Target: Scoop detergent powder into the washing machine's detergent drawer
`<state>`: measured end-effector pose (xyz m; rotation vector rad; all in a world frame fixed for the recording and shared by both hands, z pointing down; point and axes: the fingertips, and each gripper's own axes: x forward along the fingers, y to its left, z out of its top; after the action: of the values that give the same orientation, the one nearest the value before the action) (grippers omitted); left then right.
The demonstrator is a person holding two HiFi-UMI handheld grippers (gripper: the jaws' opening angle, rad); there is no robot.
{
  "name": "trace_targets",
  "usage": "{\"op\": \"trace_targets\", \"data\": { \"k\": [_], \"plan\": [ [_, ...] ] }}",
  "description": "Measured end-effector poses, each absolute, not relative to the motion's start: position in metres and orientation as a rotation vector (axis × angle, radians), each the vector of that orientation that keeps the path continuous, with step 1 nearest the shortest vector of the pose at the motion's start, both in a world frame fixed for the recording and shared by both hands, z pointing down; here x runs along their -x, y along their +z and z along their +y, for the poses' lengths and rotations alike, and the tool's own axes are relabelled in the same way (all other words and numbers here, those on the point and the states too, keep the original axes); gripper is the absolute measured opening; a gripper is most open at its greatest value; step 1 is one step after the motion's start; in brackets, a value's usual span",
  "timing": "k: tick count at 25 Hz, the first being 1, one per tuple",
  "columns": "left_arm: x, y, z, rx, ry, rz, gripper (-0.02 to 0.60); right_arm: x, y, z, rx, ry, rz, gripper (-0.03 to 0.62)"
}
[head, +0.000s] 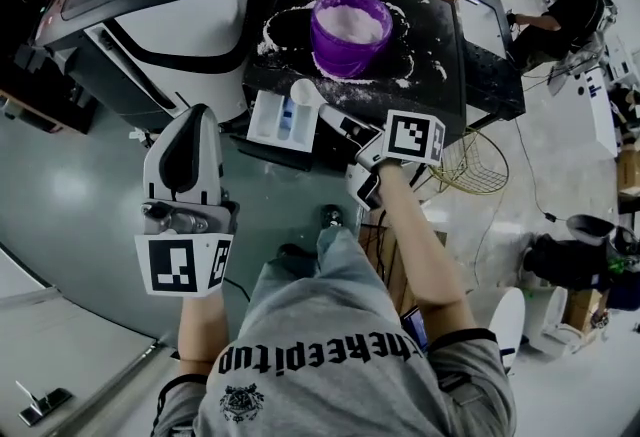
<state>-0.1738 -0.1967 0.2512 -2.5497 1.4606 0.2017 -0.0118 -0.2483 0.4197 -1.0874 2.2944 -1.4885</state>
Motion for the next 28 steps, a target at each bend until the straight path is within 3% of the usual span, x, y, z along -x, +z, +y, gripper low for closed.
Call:
{"op": "trace_targets", "data": {
  "k": [28],
  "plan": [
    [0.245, 0.284, -0.174, 2.515, 0.110, 1.617, 0.003, 0.070, 0.532, -0.256, 1.380, -1.457, 2.398, 0.006]
  ]
}}
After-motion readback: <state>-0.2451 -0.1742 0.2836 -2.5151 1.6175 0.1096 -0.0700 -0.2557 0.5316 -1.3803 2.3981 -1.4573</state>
